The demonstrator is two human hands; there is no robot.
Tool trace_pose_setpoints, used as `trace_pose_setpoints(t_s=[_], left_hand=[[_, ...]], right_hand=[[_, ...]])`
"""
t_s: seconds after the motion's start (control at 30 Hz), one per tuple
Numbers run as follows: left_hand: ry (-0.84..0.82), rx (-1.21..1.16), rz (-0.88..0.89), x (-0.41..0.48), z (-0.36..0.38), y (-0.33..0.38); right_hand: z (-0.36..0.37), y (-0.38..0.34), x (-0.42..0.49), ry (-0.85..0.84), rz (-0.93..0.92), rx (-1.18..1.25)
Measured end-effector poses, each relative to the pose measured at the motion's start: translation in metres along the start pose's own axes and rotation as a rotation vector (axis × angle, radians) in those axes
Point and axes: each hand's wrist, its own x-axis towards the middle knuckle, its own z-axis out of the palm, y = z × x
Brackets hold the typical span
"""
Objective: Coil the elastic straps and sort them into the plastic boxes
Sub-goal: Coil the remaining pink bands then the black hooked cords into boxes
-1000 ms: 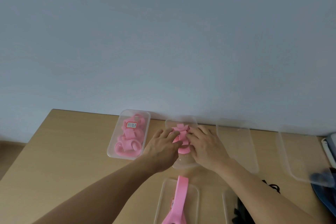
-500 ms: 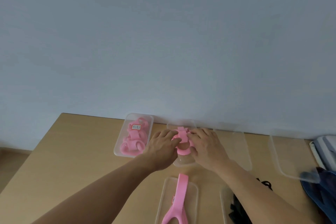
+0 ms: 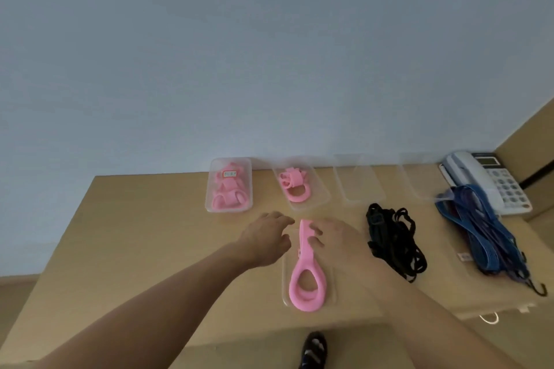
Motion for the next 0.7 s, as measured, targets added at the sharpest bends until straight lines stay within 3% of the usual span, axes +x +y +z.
trace_pose_setpoints(t_s=[0.17,0.3,0.43,0.7], left_hand=[[-0.094,-0.080,0.021,-0.020,0.017,0.006],[-0.150,-0.097,0.013,-0.027,0.030,0.008],[-0.190,-0.109,-0.029,-0.031,0.040,0.009],[-0.230,-0.121,-0.085,-0.034,0.029,0.015]], right_hand=[[0.027,-0.002,-0.039,-0.152,0.128,-0.021],[0.046,-0.002,-0.053,-0.211,0.019,0.008],[0.070,0.009,-0.057,-0.238,-0.055,-0.123],[0.055,0.015,-0.045,-0.143,-0.219,-0.071]])
